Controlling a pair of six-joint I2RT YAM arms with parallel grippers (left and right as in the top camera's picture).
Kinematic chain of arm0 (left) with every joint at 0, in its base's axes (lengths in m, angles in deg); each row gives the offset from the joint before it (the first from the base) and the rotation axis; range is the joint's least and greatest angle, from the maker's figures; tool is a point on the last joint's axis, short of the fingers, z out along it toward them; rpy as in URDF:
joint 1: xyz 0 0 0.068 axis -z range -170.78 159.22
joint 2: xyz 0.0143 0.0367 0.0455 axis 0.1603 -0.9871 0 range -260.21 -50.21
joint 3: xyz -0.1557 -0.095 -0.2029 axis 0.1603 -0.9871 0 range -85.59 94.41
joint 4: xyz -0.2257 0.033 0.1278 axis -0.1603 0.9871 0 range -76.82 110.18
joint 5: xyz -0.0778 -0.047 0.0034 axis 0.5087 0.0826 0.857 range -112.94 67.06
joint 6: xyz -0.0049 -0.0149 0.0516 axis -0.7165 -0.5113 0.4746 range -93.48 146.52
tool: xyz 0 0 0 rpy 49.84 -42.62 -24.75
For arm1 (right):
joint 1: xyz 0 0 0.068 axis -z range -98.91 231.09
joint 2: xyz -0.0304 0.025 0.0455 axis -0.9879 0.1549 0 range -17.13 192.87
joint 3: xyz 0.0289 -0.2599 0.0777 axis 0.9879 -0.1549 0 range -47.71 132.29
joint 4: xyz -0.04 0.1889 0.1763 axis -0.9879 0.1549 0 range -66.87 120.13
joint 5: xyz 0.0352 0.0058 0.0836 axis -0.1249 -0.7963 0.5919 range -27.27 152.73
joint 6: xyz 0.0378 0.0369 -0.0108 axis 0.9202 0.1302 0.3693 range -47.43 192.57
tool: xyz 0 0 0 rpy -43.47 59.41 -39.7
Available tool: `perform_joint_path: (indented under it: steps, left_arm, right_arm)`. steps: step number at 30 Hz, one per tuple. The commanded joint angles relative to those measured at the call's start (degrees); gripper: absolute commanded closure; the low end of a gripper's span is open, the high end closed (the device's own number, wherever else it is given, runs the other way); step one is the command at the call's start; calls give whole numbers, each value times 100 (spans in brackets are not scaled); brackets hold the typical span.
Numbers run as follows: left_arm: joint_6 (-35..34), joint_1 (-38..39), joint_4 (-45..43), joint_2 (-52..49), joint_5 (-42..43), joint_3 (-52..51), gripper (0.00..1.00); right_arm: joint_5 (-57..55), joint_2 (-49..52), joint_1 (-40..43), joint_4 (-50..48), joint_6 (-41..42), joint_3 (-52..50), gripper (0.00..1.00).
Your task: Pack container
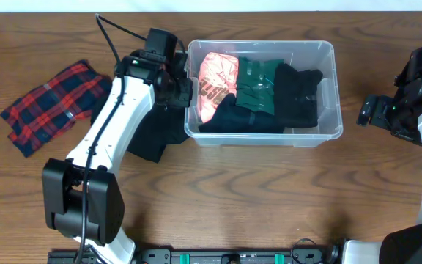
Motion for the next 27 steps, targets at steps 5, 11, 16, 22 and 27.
perform_joint_path:
  steps: [5, 11, 16, 22, 27]
  left_arm:
    - [-57, 243, -11, -66, 101, 39, 94]
    - [-57, 107, -26, -63, -756, 42, 94]
    - [35, -251, -22, -26, -1478, 81, 93]
    - [258, -1032, -297, 92, -1902, 166, 77]
    - [623, -1685, -457, 44, -1906, 162, 35]
  right_arm:
    - [-76, -57, 15, -2, 59, 57, 1]
    - [-76, -57, 15, -2, 59, 57, 1]
    - [-76, -57, 15, -2, 59, 57, 1]
    - [-76, -57, 15, -2, 61, 57, 1]
    - [-76, -57, 15, -2, 61, 57, 1]
